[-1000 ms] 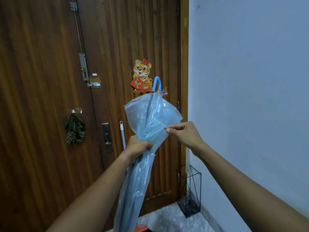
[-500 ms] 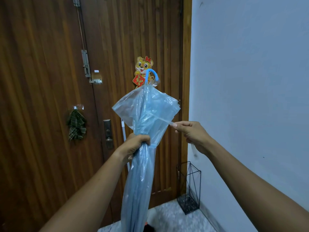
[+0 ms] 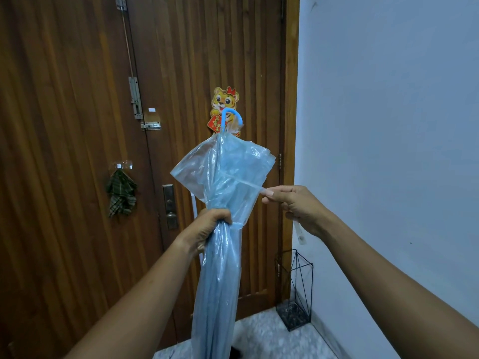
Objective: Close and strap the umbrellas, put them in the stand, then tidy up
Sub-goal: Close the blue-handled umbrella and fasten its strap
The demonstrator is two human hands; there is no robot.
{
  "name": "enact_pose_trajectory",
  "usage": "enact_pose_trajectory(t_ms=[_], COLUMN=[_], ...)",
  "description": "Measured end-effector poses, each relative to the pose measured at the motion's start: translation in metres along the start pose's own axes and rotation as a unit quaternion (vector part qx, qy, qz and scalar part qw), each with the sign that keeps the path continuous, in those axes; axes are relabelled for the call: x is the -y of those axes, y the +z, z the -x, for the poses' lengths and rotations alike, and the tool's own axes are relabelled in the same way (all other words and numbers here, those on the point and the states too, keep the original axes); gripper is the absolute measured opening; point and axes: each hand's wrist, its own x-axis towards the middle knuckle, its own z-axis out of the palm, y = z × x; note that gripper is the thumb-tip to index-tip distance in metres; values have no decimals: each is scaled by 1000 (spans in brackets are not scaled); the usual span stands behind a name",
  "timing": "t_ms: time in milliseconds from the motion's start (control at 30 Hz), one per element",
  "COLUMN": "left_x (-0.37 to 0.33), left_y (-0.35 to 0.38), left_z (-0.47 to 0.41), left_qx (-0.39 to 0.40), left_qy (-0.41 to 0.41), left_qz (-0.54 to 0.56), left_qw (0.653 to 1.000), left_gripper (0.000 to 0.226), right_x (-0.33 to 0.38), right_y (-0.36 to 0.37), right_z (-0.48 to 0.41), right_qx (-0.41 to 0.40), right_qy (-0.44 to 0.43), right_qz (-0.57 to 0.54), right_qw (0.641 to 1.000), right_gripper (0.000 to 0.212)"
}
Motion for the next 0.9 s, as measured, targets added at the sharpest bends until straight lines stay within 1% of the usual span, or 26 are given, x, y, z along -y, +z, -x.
enact_pose_trajectory(t_ms=[67, 167, 233, 367, 433, 500, 600, 667, 800, 833, 900], left_x=[0, -1, -2, -1, 1, 2, 1, -2, -6, -6, -7], left_y=[1, 3, 3, 4, 6, 10, 17, 21, 26, 26, 27], left_z=[1, 3, 4, 6, 8, 11, 13, 14, 13, 12, 11], left_qx=[12, 15, 14, 23, 38, 60, 102, 132, 188, 206, 257], left_qy=[4, 14, 14, 4, 3, 3, 16, 13, -14, -24, -31], left_qz=[3, -4, -4, 4, 10, 26, 51, 60, 101, 121, 139], left_qw=[1000, 1000, 1000, 1000, 999, 998, 993, 989, 977, 971, 956], left_gripper=[44, 28, 23, 29, 33, 38, 42, 49, 51, 51, 49], right_x=[-5, -11, -11, -7, -6, -4, -5, -8, -6, -4, 1], right_y=[-1, -2, -3, -1, 1, 4, 7, 8, 8, 8, 10], right_z=[-1, -2, 0, 0, -2, -3, -7, -10, -10, -10, -11], right_qx=[-1, -16, -14, -13, -24, -29, 18, 63, 151, 156, 135], right_qy=[0, -4, -8, -9, -16, -3, 59, 73, 33, 24, 19], right_qz=[-7, -10, -10, 5, 4, -17, -99, -155, -205, -216, -224], right_qw=[1000, 1000, 1000, 1000, 1000, 999, 993, 983, 966, 963, 965], right_gripper=[22, 19, 20, 25, 18, 17, 26, 24, 14, 14, 15])
